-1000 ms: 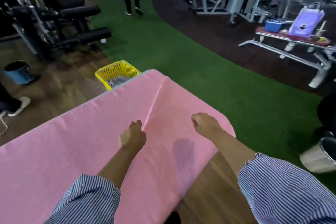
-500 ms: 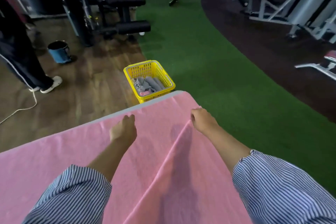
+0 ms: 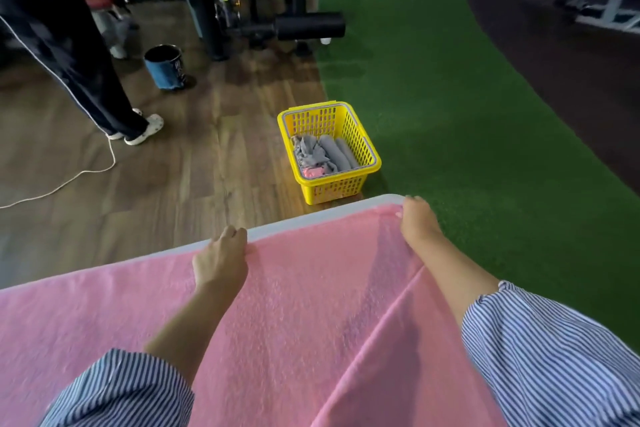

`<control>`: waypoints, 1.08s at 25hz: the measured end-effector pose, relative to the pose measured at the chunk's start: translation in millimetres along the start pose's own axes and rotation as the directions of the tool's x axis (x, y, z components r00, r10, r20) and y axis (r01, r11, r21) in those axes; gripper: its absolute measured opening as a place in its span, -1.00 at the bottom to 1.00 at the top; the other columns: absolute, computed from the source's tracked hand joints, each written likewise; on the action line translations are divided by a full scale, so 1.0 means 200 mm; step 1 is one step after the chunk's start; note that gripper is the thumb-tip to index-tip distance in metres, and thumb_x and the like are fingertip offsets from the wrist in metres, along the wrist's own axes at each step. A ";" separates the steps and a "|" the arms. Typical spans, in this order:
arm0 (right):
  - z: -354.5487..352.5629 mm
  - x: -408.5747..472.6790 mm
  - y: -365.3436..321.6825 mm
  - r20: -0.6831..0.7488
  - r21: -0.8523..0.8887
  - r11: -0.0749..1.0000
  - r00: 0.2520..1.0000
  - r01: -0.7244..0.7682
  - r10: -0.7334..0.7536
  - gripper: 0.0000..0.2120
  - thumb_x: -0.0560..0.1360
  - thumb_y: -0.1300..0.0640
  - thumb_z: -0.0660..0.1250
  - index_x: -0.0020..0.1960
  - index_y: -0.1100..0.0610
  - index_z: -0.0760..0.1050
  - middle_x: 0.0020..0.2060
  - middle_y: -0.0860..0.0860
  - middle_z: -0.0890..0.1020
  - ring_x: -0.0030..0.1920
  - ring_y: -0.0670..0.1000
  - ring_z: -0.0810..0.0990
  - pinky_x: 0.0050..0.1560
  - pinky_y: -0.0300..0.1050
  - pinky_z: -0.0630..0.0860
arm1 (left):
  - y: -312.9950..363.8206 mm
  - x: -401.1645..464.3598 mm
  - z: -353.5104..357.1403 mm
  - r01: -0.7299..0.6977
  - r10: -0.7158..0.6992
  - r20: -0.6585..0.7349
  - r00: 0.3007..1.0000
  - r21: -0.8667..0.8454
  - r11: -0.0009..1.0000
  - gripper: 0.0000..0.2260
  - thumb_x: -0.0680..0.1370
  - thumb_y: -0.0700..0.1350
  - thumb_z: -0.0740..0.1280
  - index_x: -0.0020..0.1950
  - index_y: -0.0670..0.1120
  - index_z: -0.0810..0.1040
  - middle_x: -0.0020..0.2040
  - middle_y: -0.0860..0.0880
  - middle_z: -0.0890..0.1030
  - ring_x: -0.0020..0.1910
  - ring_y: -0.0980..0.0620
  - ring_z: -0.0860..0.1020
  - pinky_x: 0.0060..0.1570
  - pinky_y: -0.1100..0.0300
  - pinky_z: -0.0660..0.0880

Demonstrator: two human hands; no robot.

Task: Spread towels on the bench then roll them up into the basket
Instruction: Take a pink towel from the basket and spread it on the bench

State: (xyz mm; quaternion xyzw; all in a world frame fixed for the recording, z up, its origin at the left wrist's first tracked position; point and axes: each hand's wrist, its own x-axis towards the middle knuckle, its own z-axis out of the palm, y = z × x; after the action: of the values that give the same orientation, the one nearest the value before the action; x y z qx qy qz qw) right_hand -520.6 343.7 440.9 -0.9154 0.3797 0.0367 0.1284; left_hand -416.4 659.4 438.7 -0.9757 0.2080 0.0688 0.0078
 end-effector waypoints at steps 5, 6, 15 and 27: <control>-0.09 0.15 -0.12 -0.141 0.185 0.979 0.988 0.087 -0.062 -0.88 0.51 0.36 0.08 -0.12 0.25 0.38 -0.09 0.23 0.45 -0.08 0.23 0.48 -0.17 -0.05 0.27 | -0.01 0.18 -0.16 0.095 -0.107 -0.188 0.976 -0.070 0.993 -0.78 0.51 -0.35 0.19 0.09 -0.13 0.45 0.03 -0.13 0.45 -0.14 -0.26 0.57 -0.36 0.03 0.31; -0.10 0.17 -0.14 -0.168 0.233 0.968 0.984 0.091 -0.052 -0.89 0.53 0.34 0.10 -0.10 0.28 0.39 -0.08 0.23 0.44 -0.05 0.23 0.48 -0.16 -0.08 0.25 | -0.02 0.20 -0.19 0.116 -0.132 -0.201 0.971 -0.087 0.989 -0.79 0.53 -0.32 0.19 0.11 -0.12 0.45 0.04 -0.12 0.44 -0.14 -0.25 0.56 -0.35 0.03 0.32; -0.12 -0.04 -0.21 -0.072 0.127 0.971 0.978 0.202 -0.194 -0.81 0.53 0.20 0.25 0.05 0.33 0.44 0.04 0.26 0.48 0.05 0.25 0.50 -0.01 0.02 0.41 | -0.11 0.01 -0.22 0.149 -0.154 -0.121 0.981 -0.054 0.987 -0.78 0.59 -0.10 0.22 0.23 -0.06 0.42 0.10 -0.03 0.46 -0.02 -0.11 0.56 -0.38 0.11 0.29; 0.01 -1.19 -0.87 0.261 0.077 0.770 0.733 0.633 -0.628 -0.78 0.50 0.05 0.23 0.10 0.10 0.48 0.14 0.08 0.52 0.17 0.13 0.48 0.05 -0.06 0.45 | -0.65 -1.12 -0.33 0.222 -0.214 0.062 0.975 -0.179 0.958 -0.64 0.57 0.00 0.21 0.37 0.07 0.35 0.32 0.06 0.48 0.23 -0.03 0.51 0.17 0.05 0.43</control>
State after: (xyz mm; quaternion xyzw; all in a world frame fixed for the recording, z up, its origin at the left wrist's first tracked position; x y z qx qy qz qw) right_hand -566.3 624.9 513.5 -0.9768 0.0254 0.1195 0.1761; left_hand -557.1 864.9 534.0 -0.9875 0.0915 0.1071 -0.0710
